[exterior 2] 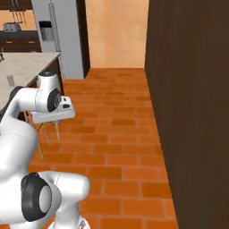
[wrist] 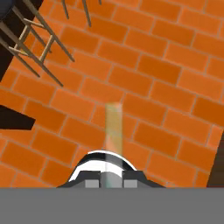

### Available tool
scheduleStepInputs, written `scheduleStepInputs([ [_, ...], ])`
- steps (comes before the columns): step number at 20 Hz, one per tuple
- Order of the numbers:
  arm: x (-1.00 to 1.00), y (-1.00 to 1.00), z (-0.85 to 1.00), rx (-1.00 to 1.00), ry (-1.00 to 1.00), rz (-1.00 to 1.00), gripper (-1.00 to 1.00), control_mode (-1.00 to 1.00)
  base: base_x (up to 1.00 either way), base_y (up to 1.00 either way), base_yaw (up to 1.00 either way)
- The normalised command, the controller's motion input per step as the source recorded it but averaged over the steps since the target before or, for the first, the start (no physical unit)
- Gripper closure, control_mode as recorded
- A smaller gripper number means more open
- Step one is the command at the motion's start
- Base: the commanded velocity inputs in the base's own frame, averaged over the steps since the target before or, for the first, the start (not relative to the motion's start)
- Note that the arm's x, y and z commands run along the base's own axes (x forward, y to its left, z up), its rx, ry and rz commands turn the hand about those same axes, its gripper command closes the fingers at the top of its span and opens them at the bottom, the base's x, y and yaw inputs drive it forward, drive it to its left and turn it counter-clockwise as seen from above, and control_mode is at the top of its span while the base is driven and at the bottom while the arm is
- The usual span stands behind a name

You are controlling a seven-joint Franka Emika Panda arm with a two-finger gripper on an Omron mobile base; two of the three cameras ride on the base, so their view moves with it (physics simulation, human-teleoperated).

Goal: Take a straw from the drawer in front and place it inside the glass cup on the dining counter.

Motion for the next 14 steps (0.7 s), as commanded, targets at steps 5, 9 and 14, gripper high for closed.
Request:
scheduleStepInputs([
  [5, 0.0, 0.0, 0.0, 0.0, 0.0, 0.0, 1.0, 1.0, 1.0, -0.49, 0.53],
  [9, 0.0, 0.0, 0.0, 0.0, 0.0, 0.0, 1.0, 1.0, 1.0, -0.53, 0.54],
  [14, 0.0, 0.0, 0.0, 0.0, 0.0, 0.0, 1.0, 1.0, 0.99, -0.57, 0.55],
])
